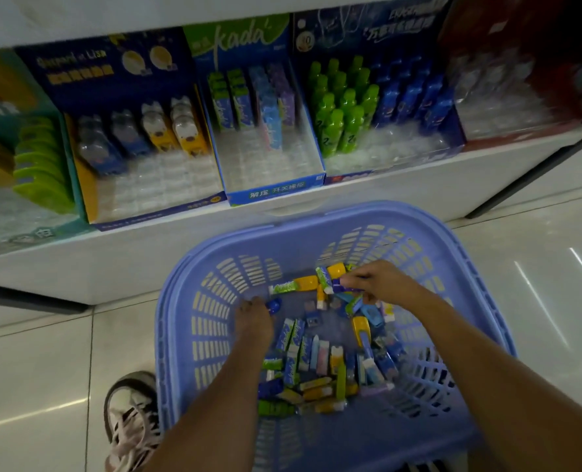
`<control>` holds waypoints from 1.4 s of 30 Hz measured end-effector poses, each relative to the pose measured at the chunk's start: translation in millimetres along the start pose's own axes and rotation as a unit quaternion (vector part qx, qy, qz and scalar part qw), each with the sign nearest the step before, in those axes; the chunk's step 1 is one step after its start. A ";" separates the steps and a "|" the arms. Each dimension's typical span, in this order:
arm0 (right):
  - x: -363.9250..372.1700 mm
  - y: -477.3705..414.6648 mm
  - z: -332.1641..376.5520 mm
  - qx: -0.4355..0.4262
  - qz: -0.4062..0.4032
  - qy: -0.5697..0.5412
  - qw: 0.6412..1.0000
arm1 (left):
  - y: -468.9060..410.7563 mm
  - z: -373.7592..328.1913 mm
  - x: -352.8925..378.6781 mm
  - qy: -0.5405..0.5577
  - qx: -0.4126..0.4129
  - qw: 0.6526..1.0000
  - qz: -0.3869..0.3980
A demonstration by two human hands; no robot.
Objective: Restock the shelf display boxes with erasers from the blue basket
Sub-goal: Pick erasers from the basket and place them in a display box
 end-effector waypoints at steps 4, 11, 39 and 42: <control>-8.1 17.8 35.4 0.001 0.066 -0.152 0.986 | 5.3 -7.5 -7.2 0.008 -0.004 0.999 0.053; -66.6 55.9 87.8 -0.083 0.013 -0.231 0.969 | 66.8 -85.5 -33.7 0.386 0.034 0.873 0.296; -234.3 26.3 200.9 -0.202 -0.225 0.270 0.914 | 147.9 -176.9 -189.7 0.678 0.182 0.711 0.035; -233.5 18.8 201.2 -0.178 -0.215 0.284 0.917 | 144.9 -181.4 -187.2 0.717 0.167 0.674 0.058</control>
Point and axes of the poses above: each hand's wrist, its own y-axis away from the middle knuckle, its own x-axis out of the palm, z = x × y, the point moved 9 cm from there along -y, towards the middle knuckle, and after that the axes turned 3 degrees about -x, right-handed, at the moved point
